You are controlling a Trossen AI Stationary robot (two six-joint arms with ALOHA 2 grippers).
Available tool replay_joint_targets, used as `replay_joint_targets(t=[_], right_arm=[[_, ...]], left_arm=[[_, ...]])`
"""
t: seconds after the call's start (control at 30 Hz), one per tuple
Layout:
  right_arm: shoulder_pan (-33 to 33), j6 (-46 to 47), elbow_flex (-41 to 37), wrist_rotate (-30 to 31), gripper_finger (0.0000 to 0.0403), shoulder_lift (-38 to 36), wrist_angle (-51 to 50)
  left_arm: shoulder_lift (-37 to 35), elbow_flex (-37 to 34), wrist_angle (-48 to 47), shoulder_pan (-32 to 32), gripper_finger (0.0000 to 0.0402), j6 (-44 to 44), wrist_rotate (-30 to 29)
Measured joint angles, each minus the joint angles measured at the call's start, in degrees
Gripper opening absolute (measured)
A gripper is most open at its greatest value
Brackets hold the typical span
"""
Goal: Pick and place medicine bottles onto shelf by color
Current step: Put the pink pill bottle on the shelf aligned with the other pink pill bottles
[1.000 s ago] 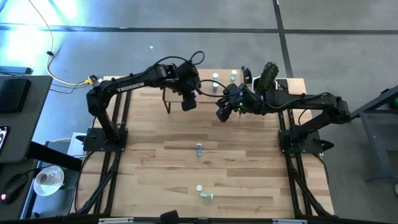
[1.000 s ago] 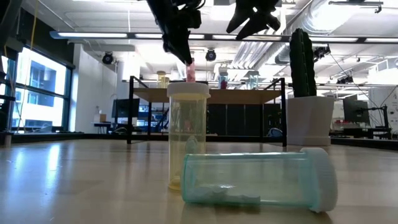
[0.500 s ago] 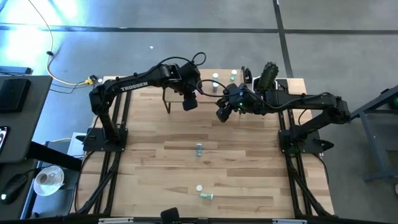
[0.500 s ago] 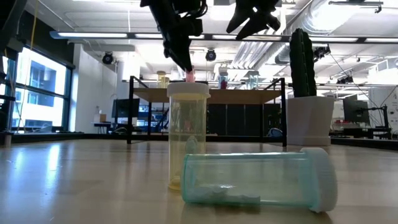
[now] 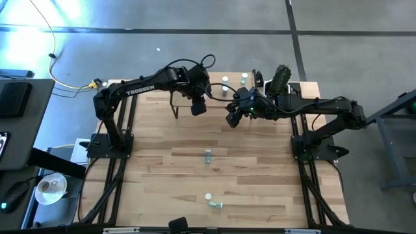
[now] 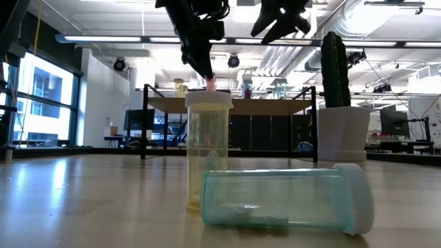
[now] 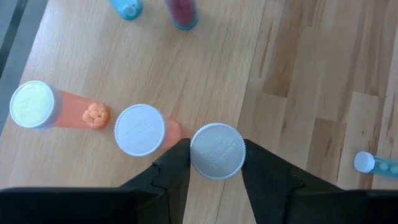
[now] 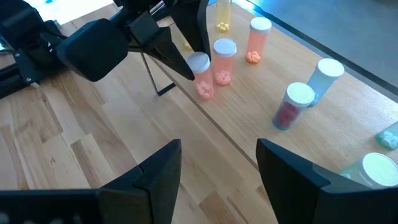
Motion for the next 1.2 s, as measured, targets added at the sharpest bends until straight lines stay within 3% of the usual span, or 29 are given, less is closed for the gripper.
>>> replay_joint_targets(t=[1.2], right_arm=[[0.02,0.0,-0.02,-0.02,0.02,0.0,-0.59]], left_arm=[[-0.22,-0.02,1.93,0.0,0.014,-1.07,-0.19]])
